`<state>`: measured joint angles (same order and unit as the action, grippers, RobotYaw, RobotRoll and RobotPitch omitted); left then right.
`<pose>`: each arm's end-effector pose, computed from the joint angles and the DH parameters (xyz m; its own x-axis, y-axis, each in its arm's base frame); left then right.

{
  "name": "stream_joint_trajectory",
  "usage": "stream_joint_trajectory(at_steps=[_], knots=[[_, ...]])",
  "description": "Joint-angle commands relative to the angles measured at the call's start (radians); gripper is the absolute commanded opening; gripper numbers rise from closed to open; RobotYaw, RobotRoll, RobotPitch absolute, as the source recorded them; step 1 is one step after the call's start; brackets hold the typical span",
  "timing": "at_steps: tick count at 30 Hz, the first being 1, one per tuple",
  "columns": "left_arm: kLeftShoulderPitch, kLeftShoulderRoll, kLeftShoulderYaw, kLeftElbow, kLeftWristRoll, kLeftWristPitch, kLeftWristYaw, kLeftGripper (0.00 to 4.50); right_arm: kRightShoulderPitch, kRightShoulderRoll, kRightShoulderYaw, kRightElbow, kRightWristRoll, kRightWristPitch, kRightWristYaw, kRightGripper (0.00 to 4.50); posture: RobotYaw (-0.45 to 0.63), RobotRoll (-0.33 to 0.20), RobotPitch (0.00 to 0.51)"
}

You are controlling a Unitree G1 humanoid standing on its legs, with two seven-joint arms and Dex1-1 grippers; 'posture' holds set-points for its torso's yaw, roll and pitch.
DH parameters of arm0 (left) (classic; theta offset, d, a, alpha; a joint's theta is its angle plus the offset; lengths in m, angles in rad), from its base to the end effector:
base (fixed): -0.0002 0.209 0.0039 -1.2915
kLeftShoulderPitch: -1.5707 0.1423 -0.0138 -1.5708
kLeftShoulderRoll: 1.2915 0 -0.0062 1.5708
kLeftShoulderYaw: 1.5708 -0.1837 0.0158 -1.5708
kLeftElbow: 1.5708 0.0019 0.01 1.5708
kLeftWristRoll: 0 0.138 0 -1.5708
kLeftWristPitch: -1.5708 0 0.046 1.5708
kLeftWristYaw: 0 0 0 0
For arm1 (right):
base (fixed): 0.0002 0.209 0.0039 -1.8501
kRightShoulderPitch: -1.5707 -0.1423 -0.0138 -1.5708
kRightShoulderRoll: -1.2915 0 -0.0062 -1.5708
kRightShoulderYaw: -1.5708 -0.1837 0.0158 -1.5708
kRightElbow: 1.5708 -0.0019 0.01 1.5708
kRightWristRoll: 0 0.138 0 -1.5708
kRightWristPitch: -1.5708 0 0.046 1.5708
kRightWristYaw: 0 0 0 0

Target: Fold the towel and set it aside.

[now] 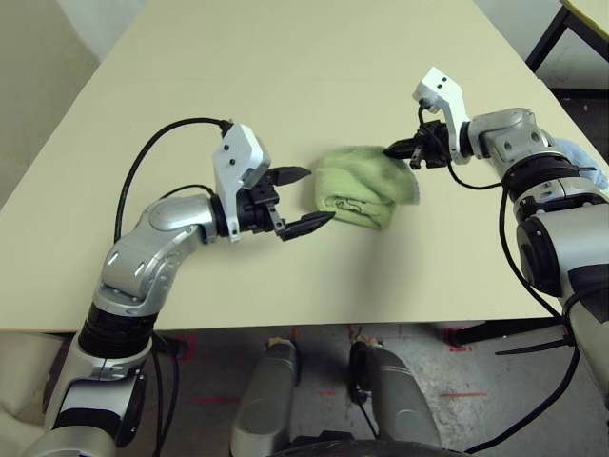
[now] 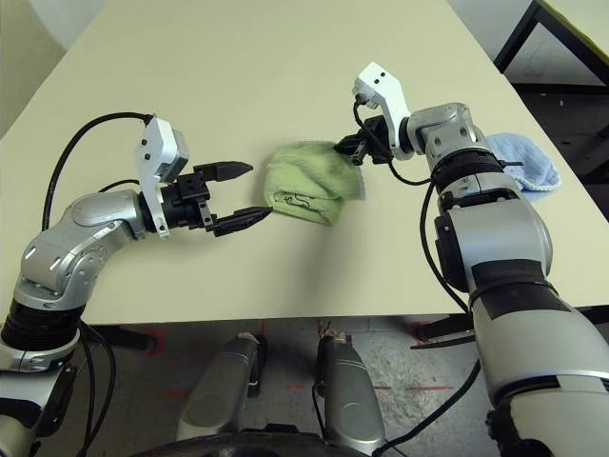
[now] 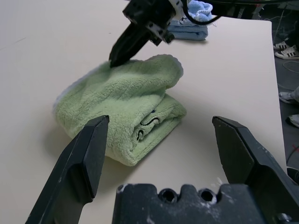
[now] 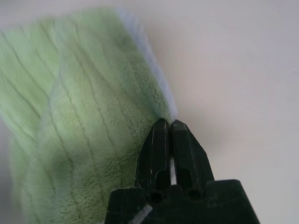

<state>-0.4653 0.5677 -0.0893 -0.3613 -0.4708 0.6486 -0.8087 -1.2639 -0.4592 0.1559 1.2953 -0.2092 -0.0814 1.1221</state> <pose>0.2489 0.1771 0.1921 0.4511 -0.8820 -0.1363 0.8854 0.4232 0.1920 0.3751 -0.2125 0.2121 0.5275 0.6530 -0.5434 -0.8495 0.4060 -0.3368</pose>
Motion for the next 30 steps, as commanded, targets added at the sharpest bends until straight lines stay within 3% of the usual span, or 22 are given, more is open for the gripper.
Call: stream_joint_trajectory(at_steps=[1,8,9,16,20,27,30], knots=[[-0.001,-0.004,-0.018,-0.023,-0.004,0.006,-0.002,4.5,0.026,-0.012,0.032,0.018,-0.043,-0.071,-0.009,0.04,0.21,0.0,0.151],[-0.002,-0.009,-0.02,-0.023,-0.005,0.008,-0.002,4.5,0.032,0.0,0.027,0.026,-0.051,-0.151,-0.04,0.04,0.22,0.0,0.155],[-0.002,-0.01,-0.02,-0.023,-0.006,0.009,-0.001,4.5,0.025,0.004,0.005,0.027,-0.031,-0.133,-0.04,0.57,0.22,0.0,0.155],[-0.036,-0.049,0.012,-0.005,-0.046,0.046,0.025,4.5,-0.05,-0.051,-0.165,0.018,0.141,0.057,0.161,3.06,0.21,0.0,0.149],[-0.079,-0.073,0.028,0.026,-0.066,0.069,0.038,4.5,-0.059,-0.092,-0.21,0.006,0.188,0.133,0.239,4.46,0.21,0.0,0.147],[-0.195,-0.119,0.024,0.16,-0.057,0.091,0.051,4.5,0.0,-0.106,-0.292,-0.04,0.285,0.201,0.304,4.46,0.18,0.0,0.142],[-0.251,-0.153,-0.002,0.26,-0.009,0.074,0.078,3.83,0.047,-0.088,-0.301,-0.086,0.314,0.219,0.326,4.5,0.17,0.0,0.141]])
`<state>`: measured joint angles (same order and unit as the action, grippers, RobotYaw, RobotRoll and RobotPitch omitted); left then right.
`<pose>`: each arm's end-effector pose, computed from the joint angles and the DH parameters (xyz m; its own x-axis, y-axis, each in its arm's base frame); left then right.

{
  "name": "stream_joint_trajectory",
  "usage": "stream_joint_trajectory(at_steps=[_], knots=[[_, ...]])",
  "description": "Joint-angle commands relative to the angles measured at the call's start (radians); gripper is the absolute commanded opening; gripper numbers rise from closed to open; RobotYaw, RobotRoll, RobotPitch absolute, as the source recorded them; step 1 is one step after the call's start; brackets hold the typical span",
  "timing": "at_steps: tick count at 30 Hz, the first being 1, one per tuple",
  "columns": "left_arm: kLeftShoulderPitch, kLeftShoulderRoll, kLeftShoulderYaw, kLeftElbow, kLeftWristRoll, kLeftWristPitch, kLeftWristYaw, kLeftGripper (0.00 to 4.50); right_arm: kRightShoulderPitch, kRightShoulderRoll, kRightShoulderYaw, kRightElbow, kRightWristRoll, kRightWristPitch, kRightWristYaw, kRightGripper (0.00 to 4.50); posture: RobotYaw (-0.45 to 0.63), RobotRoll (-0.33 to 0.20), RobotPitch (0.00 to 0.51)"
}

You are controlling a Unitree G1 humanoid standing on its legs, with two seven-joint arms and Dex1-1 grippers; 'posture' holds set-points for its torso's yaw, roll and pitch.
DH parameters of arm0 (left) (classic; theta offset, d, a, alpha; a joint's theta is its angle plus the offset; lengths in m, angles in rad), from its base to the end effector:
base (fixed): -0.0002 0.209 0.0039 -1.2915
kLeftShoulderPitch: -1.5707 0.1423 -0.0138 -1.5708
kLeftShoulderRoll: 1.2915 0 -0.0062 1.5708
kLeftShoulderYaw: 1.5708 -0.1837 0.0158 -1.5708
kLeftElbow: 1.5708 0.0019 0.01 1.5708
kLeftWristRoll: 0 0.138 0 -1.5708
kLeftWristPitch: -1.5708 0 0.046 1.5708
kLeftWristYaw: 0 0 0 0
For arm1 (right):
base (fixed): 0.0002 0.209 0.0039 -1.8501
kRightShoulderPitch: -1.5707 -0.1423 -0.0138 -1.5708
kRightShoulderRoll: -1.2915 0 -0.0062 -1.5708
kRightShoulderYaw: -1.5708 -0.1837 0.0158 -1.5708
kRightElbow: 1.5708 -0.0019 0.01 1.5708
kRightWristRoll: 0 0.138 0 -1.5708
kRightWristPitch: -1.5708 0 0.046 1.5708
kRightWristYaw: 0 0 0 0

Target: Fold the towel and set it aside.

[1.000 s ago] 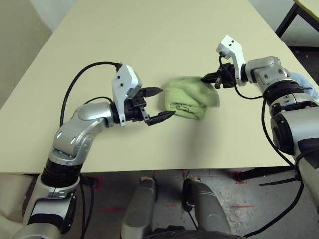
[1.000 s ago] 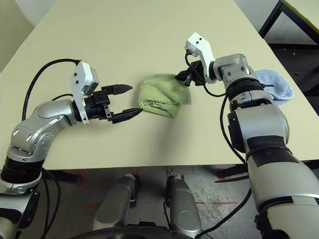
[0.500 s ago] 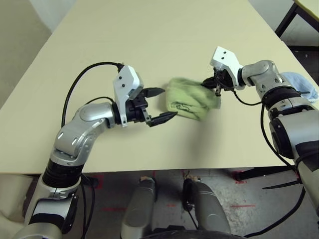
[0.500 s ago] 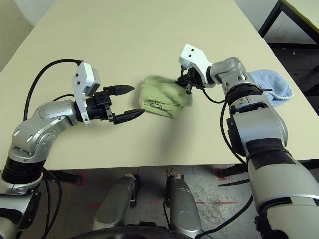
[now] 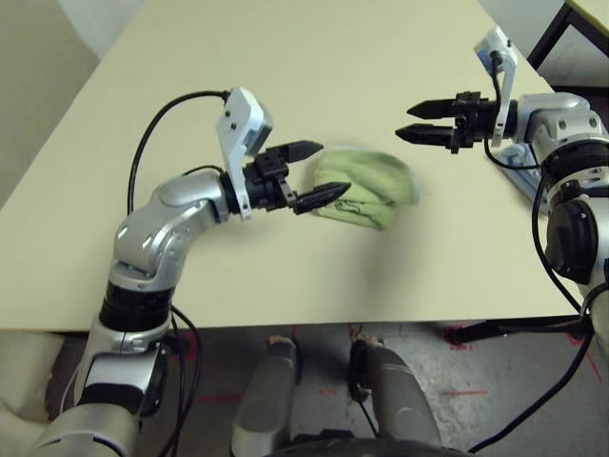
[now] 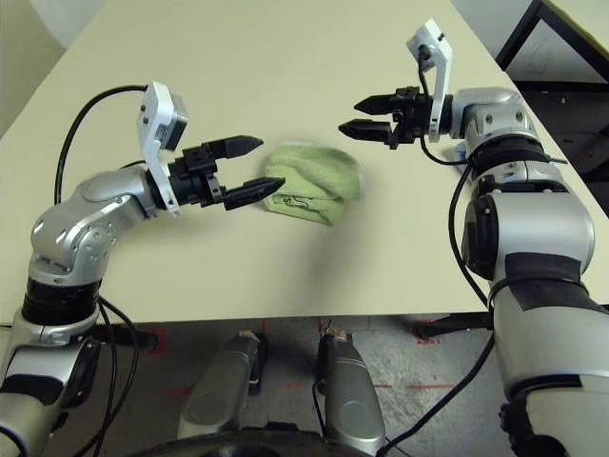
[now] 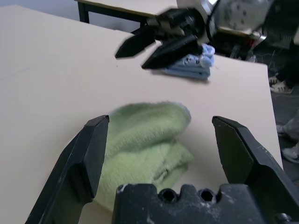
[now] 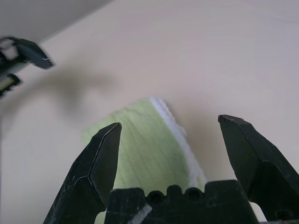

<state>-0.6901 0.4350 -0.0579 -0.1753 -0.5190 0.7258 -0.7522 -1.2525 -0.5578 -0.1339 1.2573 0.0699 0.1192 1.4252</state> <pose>0.2809 0.1576 0.2170 0.4638 -0.8858 -0.0169 0.8827 0.4604 0.0945 0.3625 -0.2630 0.2239 0.4332 0.8876 -0.1568 -0.8983 0.4393 0.0047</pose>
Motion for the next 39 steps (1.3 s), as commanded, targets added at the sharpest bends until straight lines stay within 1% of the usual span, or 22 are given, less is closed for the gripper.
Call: stream_joint_trajectory(at_steps=[1,2,3,5,9,10,12,13,14,18,21,25,30,34,37,39], knots=[[-0.038,-0.027,-0.047,0.101,0.059,-0.014,0.024,3.46,0.05,0.018,-0.012,-0.065,0.042,0.023,0.022,4.32,0.17,0.0,0.14],[-0.05,-0.036,-0.065,0.129,0.084,-0.026,0.029,3.13,0.065,0.026,-0.015,-0.083,0.052,0.026,0.011,4.12,0.17,0.0,0.14],[-0.061,-0.046,-0.077,0.155,0.103,-0.034,0.037,2.69,0.078,0.034,-0.015,-0.1,0.06,0.029,0.001,3.86,0.16,0.0,0.14],[-0.078,-0.066,-0.085,0.196,0.124,-0.041,0.049,1.95,0.098,0.045,-0.012,-0.131,0.07,0.036,-0.011,3.2,0.16,0.0,0.139],[-0.132,-0.121,-0.131,0.337,0.203,-0.098,0.071,0.25,0.156,0.093,0.004,-0.219,0.085,0.036,-0.059,1.55,0.15,0.0,0.139],[-0.145,-0.139,-0.132,0.371,0.211,-0.106,0.076,0.0,0.168,0.104,0.01,-0.239,0.086,0.039,-0.065,1.16,0.15,0.0,0.138],[-0.166,-0.161,-0.145,0.429,0.239,-0.124,0.078,0.0,0.193,0.124,0.023,-0.276,0.086,0.043,-0.082,0.57,0.15,0.0,0.138],[-0.172,-0.172,-0.152,0.453,0.25,-0.132,0.073,0.0,0.206,0.133,0.031,-0.293,0.084,0.046,-0.086,0.12,0.15,0.0,0.137],[-0.177,-0.181,-0.159,0.473,0.259,-0.136,0.067,0.0,0.221,0.141,0.041,-0.31,0.08,0.051,-0.09,0.02,0.15,0.0,0.137],[-0.169,-0.197,-0.184,0.506,0.283,-0.134,0.036,0.0,0.276,0.148,0.088,-0.349,0.057,0.053,-0.105,0.02,0.15,0.0,0.137],[-0.143,-0.192,-0.202,0.515,0.298,-0.121,0.011,0.0,0.32,0.139,0.131,-0.344,0.027,0.039,-0.118,0.02,0.15,0.0,0.14],[-0.107,-0.175,-0.218,0.526,0.316,-0.108,-0.015,0.0,0.352,0.134,0.17,-0.312,-0.007,0.007,-0.157,0.02,0.15,0.0,0.142],[-0.063,-0.151,-0.229,0.563,0.344,-0.124,-0.046,0.0,0.364,0.14,0.193,-0.258,-0.03,-0.042,-0.19,0.02,0.15,0.0,0.144],[-0.037,-0.137,-0.225,0.553,0.351,-0.126,-0.064,0.0,0.355,0.139,0.197,-0.219,-0.036,-0.073,-0.198,0.02,0.15,0.0,0.144],[-0.023,-0.132,-0.21,0.535,0.342,-0.124,-0.066,0.0,0.345,0.139,0.197,-0.201,-0.033,-0.085,-0.199,0.02,0.16,0.0,0.145],[-0.02,-0.14,-0.185,0.509,0.321,-0.121,-0.065,0.0,0.33,0.145,0.178,-0.195,-0.008,-0.078,-0.194,0.02,0.16,0.0,0.145]])
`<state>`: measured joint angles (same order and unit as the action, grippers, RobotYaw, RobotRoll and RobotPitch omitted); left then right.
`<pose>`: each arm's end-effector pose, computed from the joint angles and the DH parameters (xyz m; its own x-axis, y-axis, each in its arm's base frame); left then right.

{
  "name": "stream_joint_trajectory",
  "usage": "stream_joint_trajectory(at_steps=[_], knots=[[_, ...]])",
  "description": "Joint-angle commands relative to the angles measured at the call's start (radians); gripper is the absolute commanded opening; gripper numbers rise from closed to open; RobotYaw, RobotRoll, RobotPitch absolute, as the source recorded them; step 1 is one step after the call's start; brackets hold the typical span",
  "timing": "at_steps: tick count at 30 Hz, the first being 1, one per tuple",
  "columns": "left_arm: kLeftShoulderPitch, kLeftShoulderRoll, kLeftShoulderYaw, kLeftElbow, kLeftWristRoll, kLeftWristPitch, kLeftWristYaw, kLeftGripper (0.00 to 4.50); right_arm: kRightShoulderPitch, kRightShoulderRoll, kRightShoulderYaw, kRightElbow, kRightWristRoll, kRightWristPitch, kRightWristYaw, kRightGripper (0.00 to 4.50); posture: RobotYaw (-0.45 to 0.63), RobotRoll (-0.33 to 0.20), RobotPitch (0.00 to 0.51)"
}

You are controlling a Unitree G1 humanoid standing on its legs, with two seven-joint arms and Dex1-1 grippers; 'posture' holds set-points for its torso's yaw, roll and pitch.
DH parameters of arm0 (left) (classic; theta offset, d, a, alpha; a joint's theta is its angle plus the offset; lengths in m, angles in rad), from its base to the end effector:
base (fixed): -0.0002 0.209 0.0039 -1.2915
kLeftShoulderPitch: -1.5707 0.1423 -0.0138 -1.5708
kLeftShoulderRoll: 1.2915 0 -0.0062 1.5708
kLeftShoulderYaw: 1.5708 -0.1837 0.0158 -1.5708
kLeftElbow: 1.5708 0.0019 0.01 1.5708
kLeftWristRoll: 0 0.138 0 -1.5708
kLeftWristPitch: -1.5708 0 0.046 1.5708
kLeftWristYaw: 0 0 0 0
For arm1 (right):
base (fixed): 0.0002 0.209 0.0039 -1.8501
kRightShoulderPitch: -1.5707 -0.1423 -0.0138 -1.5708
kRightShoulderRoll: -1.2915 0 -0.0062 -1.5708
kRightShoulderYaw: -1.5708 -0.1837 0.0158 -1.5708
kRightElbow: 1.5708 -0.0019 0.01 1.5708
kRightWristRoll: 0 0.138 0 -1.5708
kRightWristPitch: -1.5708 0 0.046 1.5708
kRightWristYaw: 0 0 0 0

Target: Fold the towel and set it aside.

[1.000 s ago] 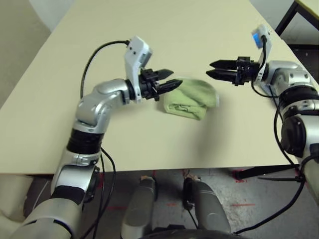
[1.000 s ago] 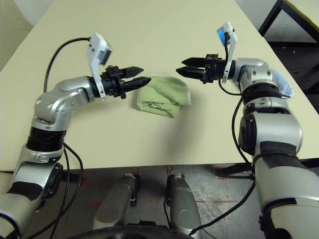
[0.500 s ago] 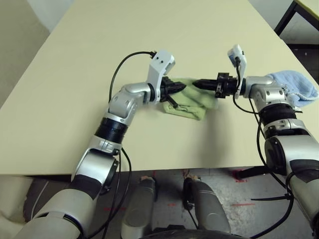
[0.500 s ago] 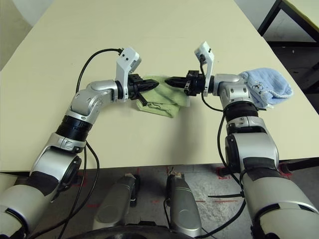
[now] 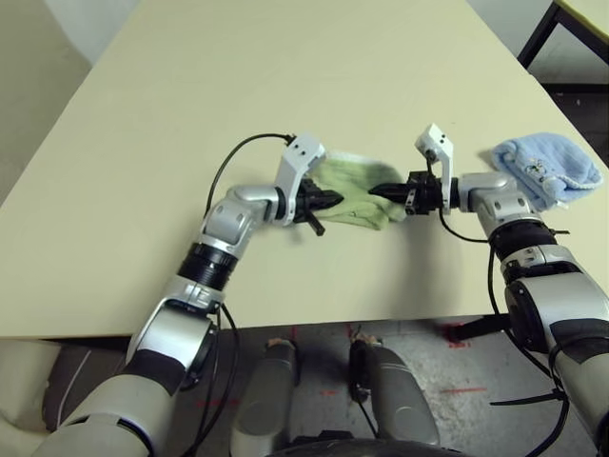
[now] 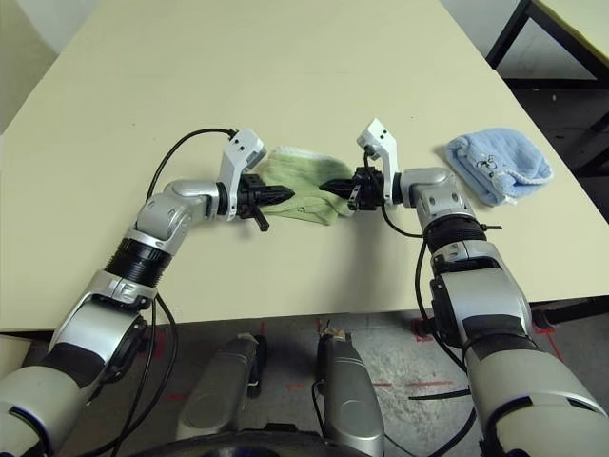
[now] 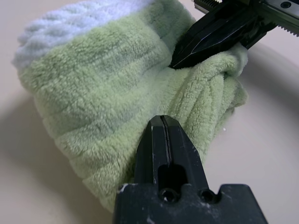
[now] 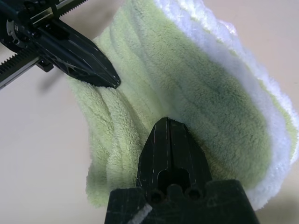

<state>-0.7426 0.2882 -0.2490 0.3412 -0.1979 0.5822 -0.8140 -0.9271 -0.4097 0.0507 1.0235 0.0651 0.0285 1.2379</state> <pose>0.3209 0.1300 0.1399 0.4683 -0.8035 -0.3675 0.8610 0.5084 -0.0143 0.3508 -0.2194 0.1337 0.3986 0.8521 -0.3392 -0.9083 0.4179 -0.0174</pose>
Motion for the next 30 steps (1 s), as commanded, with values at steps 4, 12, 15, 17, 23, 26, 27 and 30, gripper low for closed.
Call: stream_joint_trajectory(at_steps=[4,12,15,17,23,26,27,30], knots=[[0.037,-0.02,0.074,-0.118,-0.083,0.072,-0.008,0.0,-0.034,-0.003,-0.071,0.01,0.089,0.064,0.084,0.69,0.16,0.0,0.146],[0.003,-0.034,0.24,-0.422,-0.303,0.322,0.07,0.62,-0.108,-0.102,-0.123,-0.083,0.19,0.246,0.24,3.62,0.16,0.0,0.144],[-0.002,-0.003,0.263,-0.443,-0.306,0.366,0.116,1.74,-0.099,-0.145,-0.121,-0.101,0.172,0.214,0.225,4.5,0.16,0.0,0.139],[-0.005,0.008,0.278,-0.428,-0.301,0.396,0.153,2.52,-0.088,-0.167,-0.121,-0.109,0.164,0.189,0.218,4.5,0.16,0.0,0.137],[-0.014,0.049,0.288,-0.318,-0.267,0.455,0.232,4.48,-0.037,-0.221,-0.127,-0.158,0.168,0.135,0.212,4.5,0.14,0.0,0.13],[-0.034,0.048,0.291,-0.24,-0.273,0.498,0.247,4.48,0.011,-0.244,-0.125,-0.195,0.168,0.119,0.213,4.5,0.13,0.0,0.128],[-0.044,0.039,0.297,-0.212,-0.279,0.51,0.253,4.48,0.025,-0.248,-0.126,-0.206,0.169,0.116,0.209,4.5,0.13,0.0,0.128],[-0.075,0.018,0.308,-0.135,-0.287,0.543,0.264,4.48,0.065,-0.255,-0.126,-0.244,0.173,0.117,0.202,4.5,0.11,0.0,0.128]])
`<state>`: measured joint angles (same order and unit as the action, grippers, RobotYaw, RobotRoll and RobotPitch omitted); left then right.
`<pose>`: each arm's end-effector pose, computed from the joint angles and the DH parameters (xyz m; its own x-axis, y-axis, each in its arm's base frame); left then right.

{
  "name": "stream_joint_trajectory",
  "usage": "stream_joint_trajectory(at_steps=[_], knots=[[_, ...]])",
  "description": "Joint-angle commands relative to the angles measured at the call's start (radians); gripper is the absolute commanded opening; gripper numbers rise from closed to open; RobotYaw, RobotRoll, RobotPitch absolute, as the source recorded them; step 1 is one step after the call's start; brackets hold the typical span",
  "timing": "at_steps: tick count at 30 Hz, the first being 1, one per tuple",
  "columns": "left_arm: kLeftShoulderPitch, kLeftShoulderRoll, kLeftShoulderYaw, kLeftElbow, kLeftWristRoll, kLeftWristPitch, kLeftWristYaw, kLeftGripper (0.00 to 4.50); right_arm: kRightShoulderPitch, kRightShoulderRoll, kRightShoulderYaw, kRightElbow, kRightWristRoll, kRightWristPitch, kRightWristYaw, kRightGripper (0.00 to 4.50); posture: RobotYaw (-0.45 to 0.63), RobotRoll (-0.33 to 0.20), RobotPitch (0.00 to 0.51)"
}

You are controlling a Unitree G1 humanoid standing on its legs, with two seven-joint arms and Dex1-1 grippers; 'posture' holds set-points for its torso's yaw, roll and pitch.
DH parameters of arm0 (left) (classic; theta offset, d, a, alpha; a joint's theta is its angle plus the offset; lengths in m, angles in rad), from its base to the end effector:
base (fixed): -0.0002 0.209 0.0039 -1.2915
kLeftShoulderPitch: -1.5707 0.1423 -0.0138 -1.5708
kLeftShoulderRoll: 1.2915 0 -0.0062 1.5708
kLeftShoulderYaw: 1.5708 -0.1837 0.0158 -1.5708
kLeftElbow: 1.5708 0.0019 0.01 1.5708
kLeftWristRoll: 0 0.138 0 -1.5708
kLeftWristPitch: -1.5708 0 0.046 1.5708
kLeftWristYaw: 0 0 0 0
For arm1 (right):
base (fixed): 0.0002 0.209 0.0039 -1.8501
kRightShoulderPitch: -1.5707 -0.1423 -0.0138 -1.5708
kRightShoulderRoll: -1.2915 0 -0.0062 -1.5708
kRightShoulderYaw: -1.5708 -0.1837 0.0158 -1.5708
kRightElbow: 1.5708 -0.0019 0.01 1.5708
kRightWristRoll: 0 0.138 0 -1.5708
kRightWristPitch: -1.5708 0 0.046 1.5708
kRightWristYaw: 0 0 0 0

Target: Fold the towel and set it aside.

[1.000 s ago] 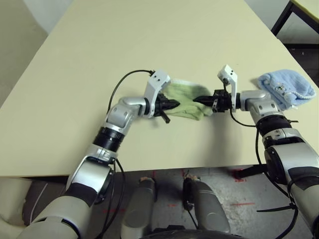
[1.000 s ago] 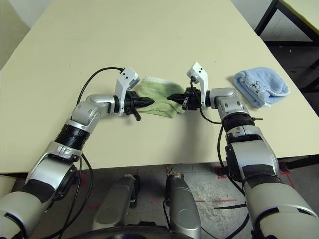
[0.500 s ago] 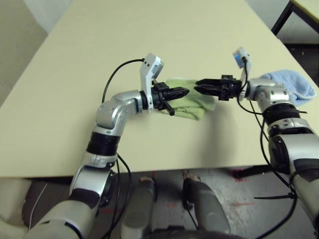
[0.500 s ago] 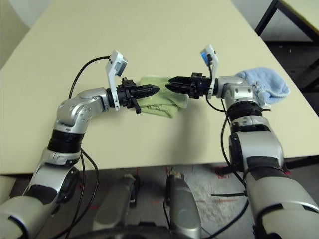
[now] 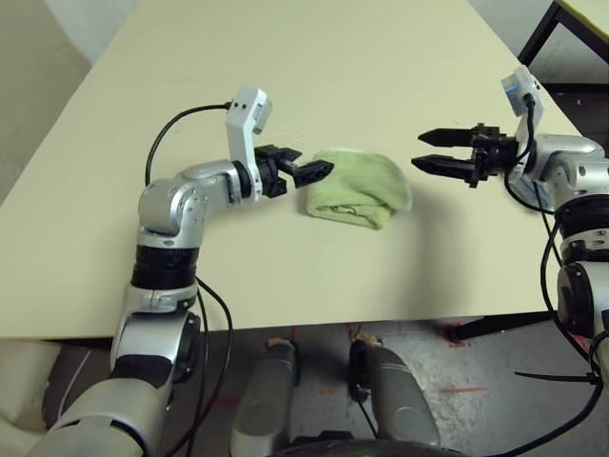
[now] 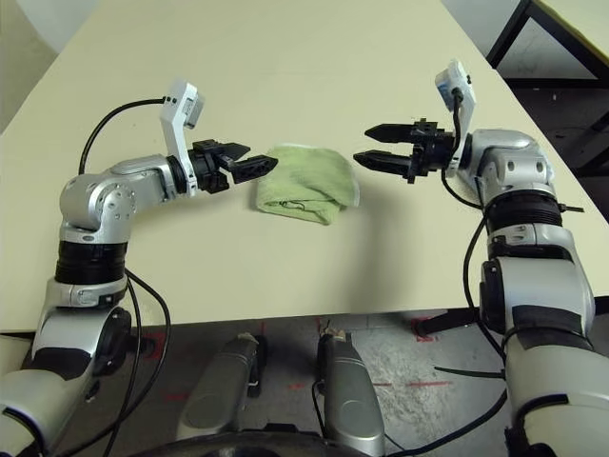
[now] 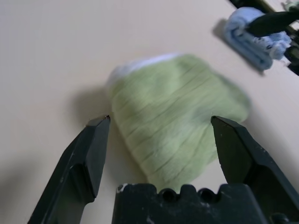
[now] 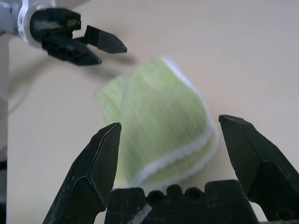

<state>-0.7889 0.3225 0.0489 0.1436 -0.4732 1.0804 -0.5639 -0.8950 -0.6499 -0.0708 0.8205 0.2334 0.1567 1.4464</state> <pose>0.3108 0.1639 0.1850 0.6225 -0.7217 -0.3029 0.6495 0.6922 -0.3147 0.3301 -0.2922 0.1916 0.4204 0.8857 -0.1972 -0.9071 0.4152 -0.0689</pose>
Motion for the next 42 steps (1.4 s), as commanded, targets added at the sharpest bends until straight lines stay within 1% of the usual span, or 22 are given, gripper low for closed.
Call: stream_joint_trajectory(at_steps=[1,10,15,19,22,23,24,26,27,28,31,32,35,37,38,41,42], knots=[[-0.042,-0.025,0.018,0.095,-0.016,0.059,0.017,4.48,0.048,-0.017,-0.002,-0.055,0.006,-0.011,-0.007,4.5,0.11,0.0,0.128],[-0.155,-0.079,0.044,0.35,-0.011,0.084,0.014,4.48,0.158,-0.038,0.013,-0.205,0.026,0.014,0.023,4.5,0.08,0.0,0.129],[-0.174,-0.085,0.012,0.415,-0.008,0.08,-0.047,4.48,0.193,-0.047,0.02,-0.243,0.027,0.005,0.022,4.5,0.07,0.0,0.132],[-0.189,-0.104,0.039,0.471,-0.029,0.102,-0.07,4.48,0.217,-0.049,0.02,-0.262,0.029,0.002,0.018,4.5,0.06,0.0,0.133],[-0.199,-0.12,0.079,0.51,-0.038,0.086,-0.065,3.89,0.229,-0.049,0.02,-0.274,0.031,0.004,0.013,4.5,0.06,0.0,0.135],[-0.2,-0.122,0.08,0.517,-0.034,0.079,-0.068,3.44,0.23,-0.048,0.02,-0.274,0.031,0.003,0.01,4.5,0.06,0.0,0.135],[-0.2,-0.126,0.084,0.521,-0.033,0.072,-0.07,3.12,0.229,-0.047,0.02,-0.271,0.03,0.0,0.008,4.5,0.06,0.0,0.135],[-0.196,-0.132,0.09,0.518,-0.033,0.068,-0.072,2.3,0.23,-0.045,0.021,-0.271,0.03,-0.001,0.004,4.5,0.06,0.0,0.138],[-0.192,-0.135,0.096,0.512,-0.033,0.066,-0.07,1.84,0.231,-0.044,0.021,-0.271,0.03,-0.002,0.002,4.5,0.06,0.0,0.14],[-0.185,-0.137,0.106,0.498,-0.036,0.062,-0.062,1.51,0.229,-0.042,0.021,-0.266,0.028,-0.006,-0.001,4.5,0.07,0.0,0.143],[-0.167,-0.139,0.139,0.46,-0.043,0.054,-0.039,0.25,0.224,-0.038,0.022,-0.251,0.024,-0.016,-0.01,4.5,0.07,0.0,0.144],[-0.161,-0.138,0.158,0.441,-0.048,0.053,-0.025,0.03,0.222,-0.036,0.022,-0.246,0.023,-0.02,-0.014,4.5,0.07,0.0,0.145],[-0.132,-0.135,0.261,0.34,-0.095,0.067,0.042,0.03,0.206,-0.024,0.021,-0.22,0.021,-0.033,-0.031,4.5,0.09,0.0,0.147],[-0.094,-0.128,0.335,0.249,-0.128,0.062,0.089,0.03,0.187,-0.007,0.021,-0.189,0.021,-0.043,-0.044,4.5,0.1,0.0,0.148],[-0.073,-0.123,0.373,0.205,-0.141,0.054,0.116,0.03,0.178,0.002,0.024,-0.173,0.018,-0.051,-0.048,4.5,0.13,0.0,0.149],[-0.028,-0.104,0.471,0.103,-0.178,0.041,0.194,0.03,0.151,0.025,0.034,-0.125,0.004,-0.078,-0.058,4.5,0.14,0.0,0.149],[-0.013,-0.097,0.508,0.065,-0.195,0.046,0.224,0.03,0.14,0.033,0.037,-0.108,0.0,-0.088,-0.058,4.5,0.16,0.0,0.15]])
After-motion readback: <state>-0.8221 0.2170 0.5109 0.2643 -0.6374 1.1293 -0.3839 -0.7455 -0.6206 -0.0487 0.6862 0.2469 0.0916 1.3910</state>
